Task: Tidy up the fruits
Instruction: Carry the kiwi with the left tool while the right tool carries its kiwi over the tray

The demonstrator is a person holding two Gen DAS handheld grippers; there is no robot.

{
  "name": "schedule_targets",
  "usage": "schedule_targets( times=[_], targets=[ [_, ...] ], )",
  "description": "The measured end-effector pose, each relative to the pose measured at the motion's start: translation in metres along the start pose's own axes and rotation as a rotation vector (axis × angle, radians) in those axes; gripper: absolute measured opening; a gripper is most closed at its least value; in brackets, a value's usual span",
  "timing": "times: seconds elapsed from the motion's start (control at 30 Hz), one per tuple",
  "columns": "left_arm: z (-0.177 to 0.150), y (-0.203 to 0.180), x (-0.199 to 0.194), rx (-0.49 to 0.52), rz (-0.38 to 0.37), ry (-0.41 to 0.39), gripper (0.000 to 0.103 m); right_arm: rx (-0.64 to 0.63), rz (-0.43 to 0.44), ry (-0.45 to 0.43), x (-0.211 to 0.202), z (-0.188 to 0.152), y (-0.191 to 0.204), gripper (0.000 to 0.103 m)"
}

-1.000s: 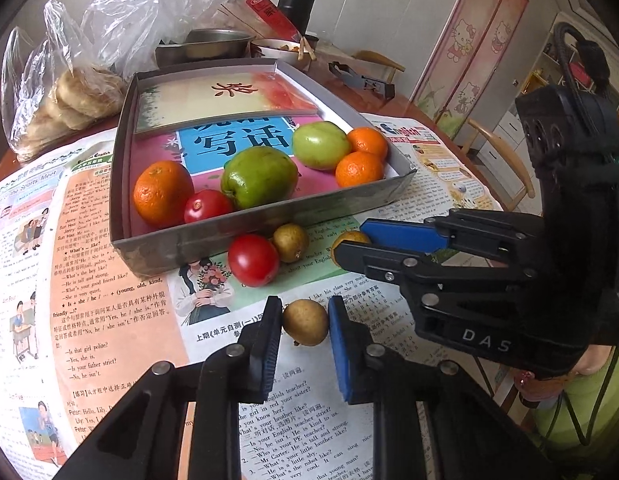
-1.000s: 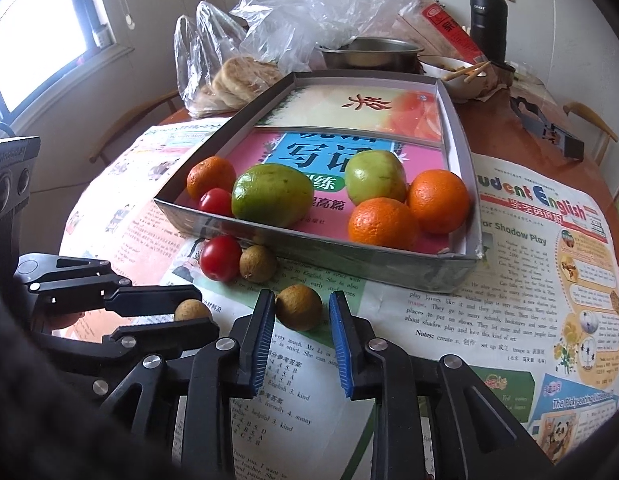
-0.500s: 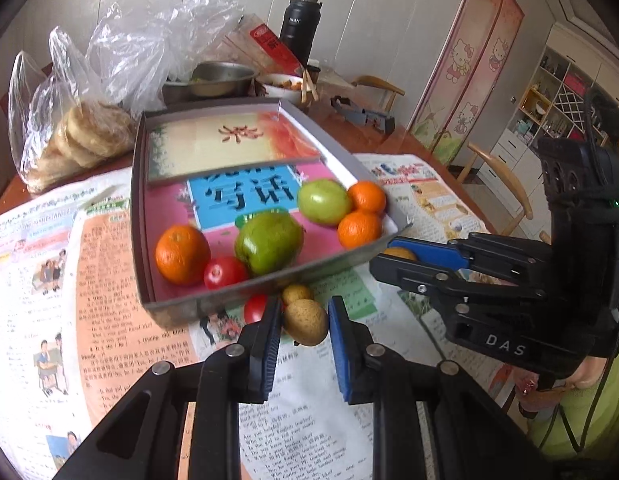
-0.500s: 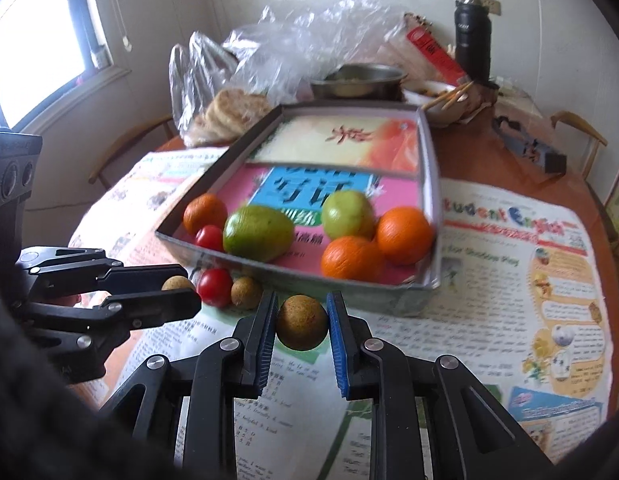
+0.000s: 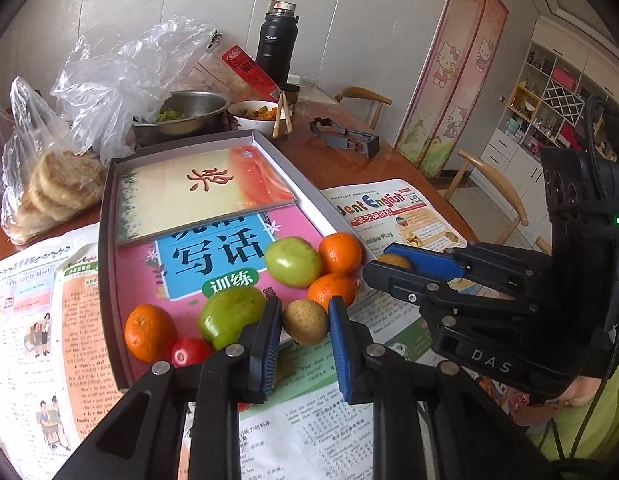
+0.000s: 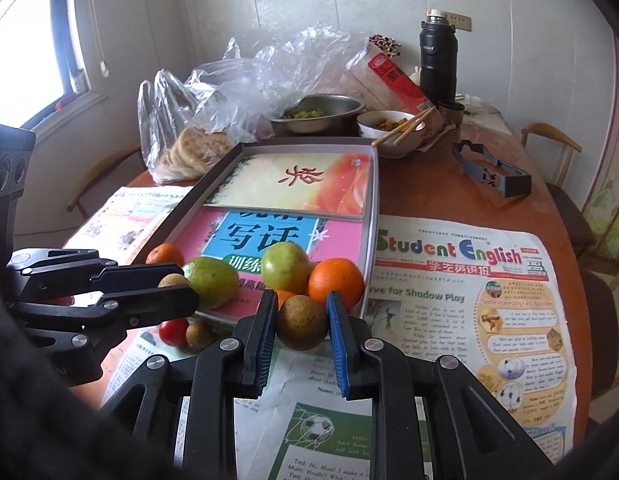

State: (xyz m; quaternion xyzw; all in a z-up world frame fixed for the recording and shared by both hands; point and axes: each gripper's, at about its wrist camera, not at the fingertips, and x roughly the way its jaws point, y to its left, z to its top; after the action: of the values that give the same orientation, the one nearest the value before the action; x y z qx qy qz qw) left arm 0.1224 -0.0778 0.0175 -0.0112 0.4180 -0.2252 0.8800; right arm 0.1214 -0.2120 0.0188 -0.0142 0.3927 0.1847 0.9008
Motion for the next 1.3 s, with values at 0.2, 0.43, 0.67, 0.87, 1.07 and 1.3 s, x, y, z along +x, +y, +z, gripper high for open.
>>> schedule_targets(
  times=[0.2, 0.43, 0.67, 0.87, 1.07, 1.3],
  targets=[
    [0.007, -0.003, 0.012, 0.001, 0.001, 0.010, 0.024, 0.002, -0.002, -0.005, 0.002, 0.004, -0.003, 0.026],
    [0.008, -0.004, 0.022, 0.000, 0.003, 0.028, 0.024, 0.010, -0.005, 0.002, 0.007, 0.005, -0.006, 0.026],
    [0.008, -0.005, 0.028, 0.004, 0.002, 0.039, 0.024, 0.016, -0.010, 0.003, 0.008, 0.005, -0.008, 0.026],
    [0.009, -0.005, 0.036, 0.006, 0.005, 0.052, 0.024, 0.008, -0.002, 0.025, 0.014, 0.003, -0.008, 0.026],
    [0.008, -0.003, 0.041, 0.001, 0.008, 0.065, 0.024, 0.016, -0.001, 0.045, 0.021, 0.000, -0.011, 0.026],
    [0.008, 0.000, 0.047, -0.007, 0.012, 0.071, 0.024, 0.020, -0.006, 0.043, 0.022, 0.001, -0.014, 0.026]
  ],
)
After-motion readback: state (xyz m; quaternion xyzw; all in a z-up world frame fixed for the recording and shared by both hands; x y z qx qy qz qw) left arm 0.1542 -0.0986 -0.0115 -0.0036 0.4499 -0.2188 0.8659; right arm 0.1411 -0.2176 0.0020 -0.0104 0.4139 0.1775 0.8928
